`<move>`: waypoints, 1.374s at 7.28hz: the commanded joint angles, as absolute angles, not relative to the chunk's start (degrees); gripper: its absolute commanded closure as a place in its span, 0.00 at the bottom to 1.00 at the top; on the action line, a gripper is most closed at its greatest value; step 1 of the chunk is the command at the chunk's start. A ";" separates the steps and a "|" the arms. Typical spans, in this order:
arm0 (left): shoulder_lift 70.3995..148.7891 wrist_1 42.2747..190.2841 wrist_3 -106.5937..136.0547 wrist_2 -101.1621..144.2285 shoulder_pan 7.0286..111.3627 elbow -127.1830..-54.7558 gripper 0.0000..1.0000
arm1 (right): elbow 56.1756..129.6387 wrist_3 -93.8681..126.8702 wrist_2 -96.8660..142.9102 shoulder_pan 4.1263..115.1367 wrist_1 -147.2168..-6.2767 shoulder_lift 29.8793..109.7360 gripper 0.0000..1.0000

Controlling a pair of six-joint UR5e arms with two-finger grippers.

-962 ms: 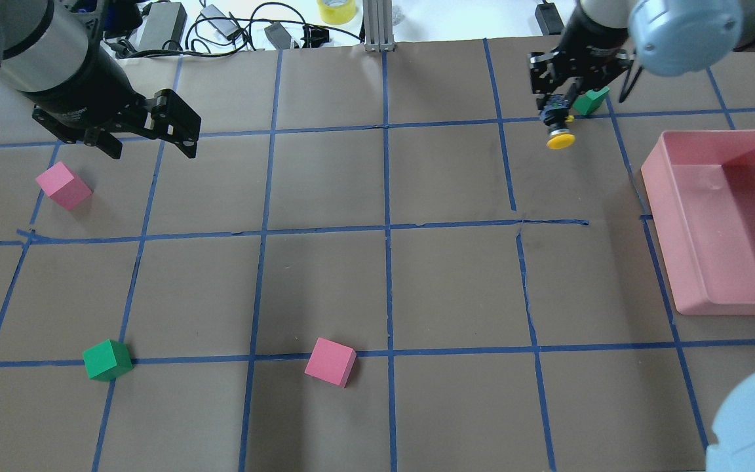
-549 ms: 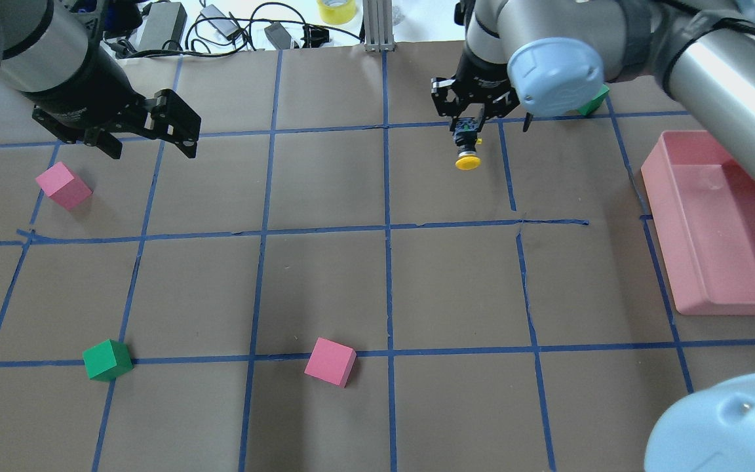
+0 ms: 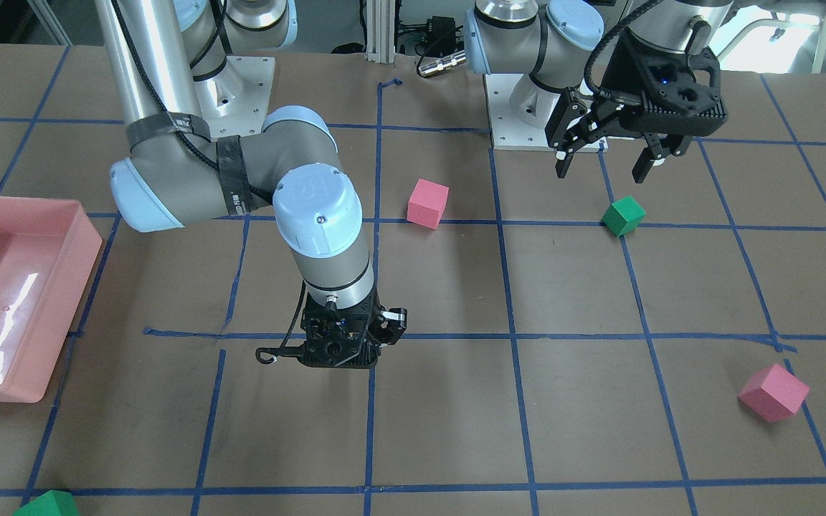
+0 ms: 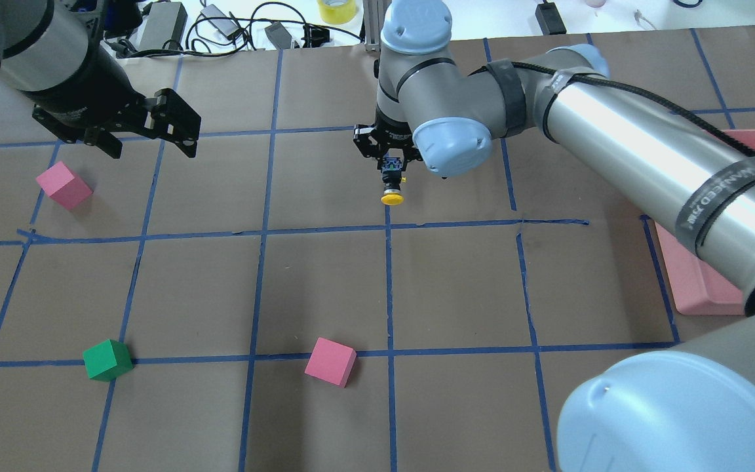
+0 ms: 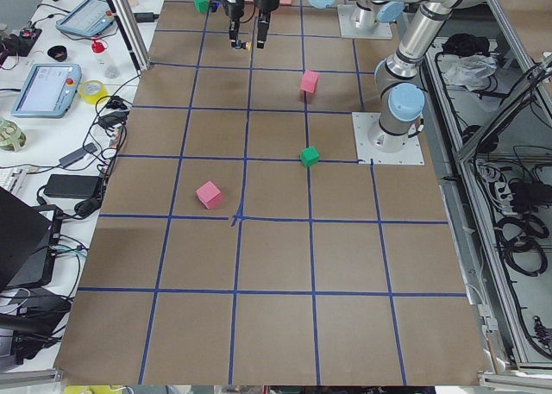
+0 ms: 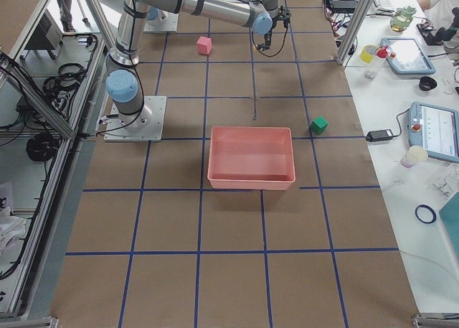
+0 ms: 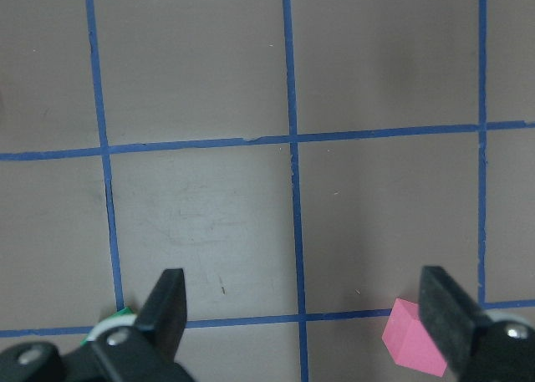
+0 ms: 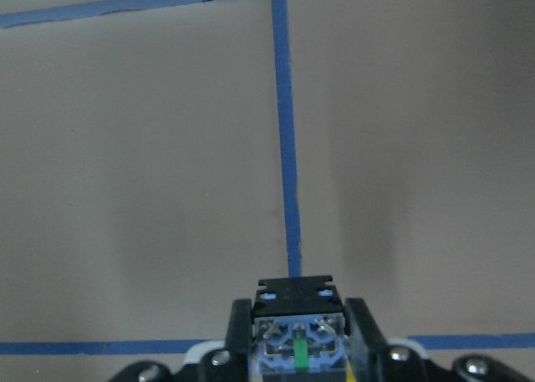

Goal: Align button upright
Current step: 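Lift the button switch out of the box and carry it toward table center, then lower the button switch onto the table and open the right gripper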

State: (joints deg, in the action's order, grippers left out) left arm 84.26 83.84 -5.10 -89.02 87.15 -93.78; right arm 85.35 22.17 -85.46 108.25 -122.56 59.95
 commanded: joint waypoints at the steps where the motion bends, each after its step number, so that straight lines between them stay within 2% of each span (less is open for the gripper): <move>1: 84.29 83.85 -5.10 -89.03 87.19 -93.78 0.00 | 85.69 23.72 -85.43 109.94 -125.76 56.70 1.00; 8: 84.29 83.76 -5.10 -88.86 87.19 -93.78 0.00 | 88.77 23.03 -85.43 110.65 -127.35 55.72 1.00; 9: 84.29 83.85 -5.10 -88.86 87.19 -93.78 0.00 | 89.12 23.03 -85.34 110.65 -127.53 55.72 0.93; 10: 84.29 83.76 -5.10 -88.94 87.19 -93.78 0.00 | 89.12 23.03 -85.34 110.65 -127.53 55.72 0.70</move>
